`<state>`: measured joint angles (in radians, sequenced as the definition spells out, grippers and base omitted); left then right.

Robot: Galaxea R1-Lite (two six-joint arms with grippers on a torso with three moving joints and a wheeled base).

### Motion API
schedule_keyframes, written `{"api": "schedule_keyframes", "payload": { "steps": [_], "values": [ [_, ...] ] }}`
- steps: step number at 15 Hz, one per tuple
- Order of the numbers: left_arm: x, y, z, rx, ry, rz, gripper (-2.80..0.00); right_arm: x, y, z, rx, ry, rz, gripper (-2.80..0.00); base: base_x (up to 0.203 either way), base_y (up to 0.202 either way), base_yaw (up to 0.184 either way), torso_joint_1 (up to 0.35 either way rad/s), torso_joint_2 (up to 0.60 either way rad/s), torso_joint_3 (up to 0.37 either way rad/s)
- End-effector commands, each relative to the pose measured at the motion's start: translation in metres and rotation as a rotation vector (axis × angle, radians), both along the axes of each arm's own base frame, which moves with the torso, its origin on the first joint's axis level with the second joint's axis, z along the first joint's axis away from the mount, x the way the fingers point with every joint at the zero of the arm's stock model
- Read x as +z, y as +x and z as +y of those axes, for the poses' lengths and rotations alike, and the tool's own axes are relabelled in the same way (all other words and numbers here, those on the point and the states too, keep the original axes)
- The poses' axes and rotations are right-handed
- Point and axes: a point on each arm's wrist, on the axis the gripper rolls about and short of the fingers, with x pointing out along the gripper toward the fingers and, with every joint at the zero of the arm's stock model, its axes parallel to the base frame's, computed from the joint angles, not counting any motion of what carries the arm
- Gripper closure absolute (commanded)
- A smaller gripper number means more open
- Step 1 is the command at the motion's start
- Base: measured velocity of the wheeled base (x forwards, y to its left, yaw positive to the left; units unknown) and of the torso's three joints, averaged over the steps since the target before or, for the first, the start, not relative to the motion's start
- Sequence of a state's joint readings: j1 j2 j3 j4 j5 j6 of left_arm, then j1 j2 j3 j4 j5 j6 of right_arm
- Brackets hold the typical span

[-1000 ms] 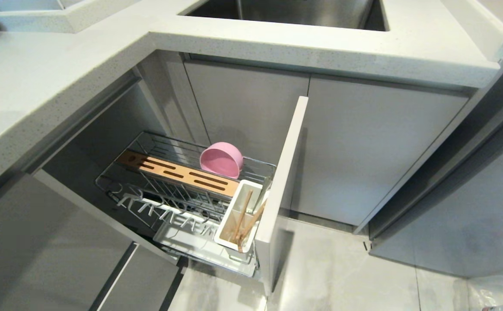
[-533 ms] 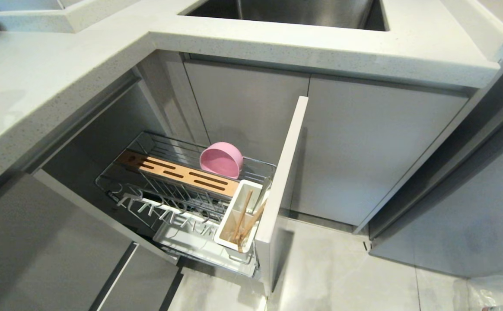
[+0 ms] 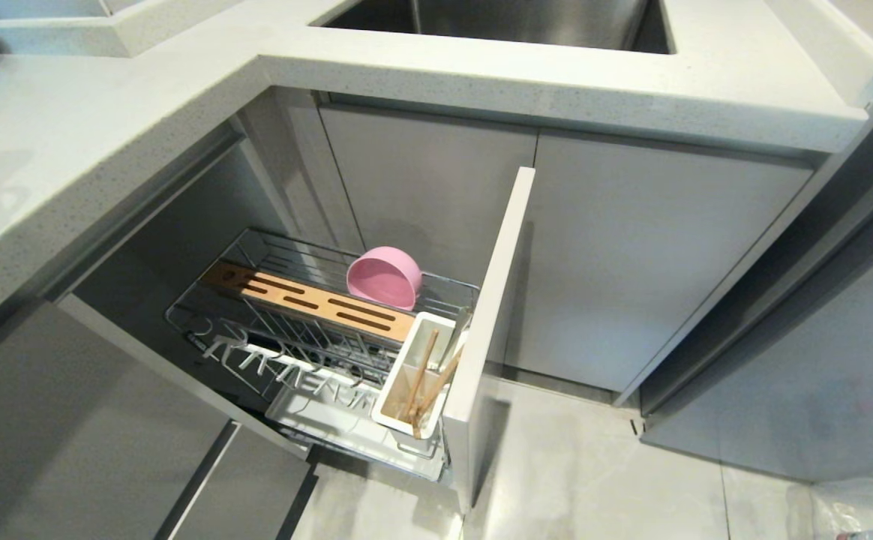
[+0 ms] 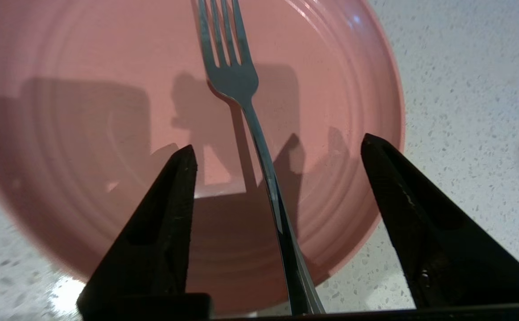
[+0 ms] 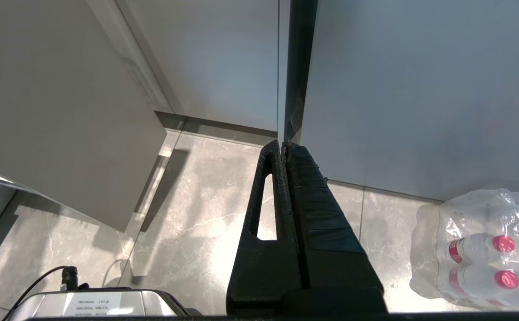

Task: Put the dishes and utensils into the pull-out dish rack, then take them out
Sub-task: Pick up the fork and place it in the cupboard

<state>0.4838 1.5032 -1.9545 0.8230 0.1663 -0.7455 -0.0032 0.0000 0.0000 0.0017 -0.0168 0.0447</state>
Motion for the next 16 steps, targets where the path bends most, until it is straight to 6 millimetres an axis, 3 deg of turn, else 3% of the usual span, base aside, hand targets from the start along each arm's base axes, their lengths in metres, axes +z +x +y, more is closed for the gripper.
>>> {"api": "schedule_keyframes", "payload": {
  "steps": [1, 14, 15, 16],
  "values": [
    [-0.0067, 0.0101, 0.0064, -0.011, -0.027, 0.025, -2.8, -0.0004, 0.0001, 0.0, 0.0, 0.001, 0.001, 0.0, 0.0, 0.0, 0.0, 0.0, 0.0, 0.0],
    [-0.0134, 0.0197, 0.0125, -0.02, -0.041, 0.055, -2.8, -0.0004, 0.0001, 0.0, 0.0, 0.0, 0.001, 0.0, 0.0, 0.0, 0.0, 0.0, 0.0, 0.0],
    [-0.0134, 0.0199, 0.0122, -0.021, -0.04, 0.055, 0.0, -0.0004, 0.0001, 0.0, 0.0, 0.0, 0.001, 0.0, 0.0, 0.0, 0.0, 0.0, 0.0, 0.0],
    [-0.0134, 0.0197, 0.0125, -0.019, -0.039, 0.056, 0.0, -0.0004, 0.0001, 0.0, 0.0, 0.001, 0.001, 0.0, 0.0, 0.0, 0.0, 0.0, 0.0, 0.0]
  ]
}}
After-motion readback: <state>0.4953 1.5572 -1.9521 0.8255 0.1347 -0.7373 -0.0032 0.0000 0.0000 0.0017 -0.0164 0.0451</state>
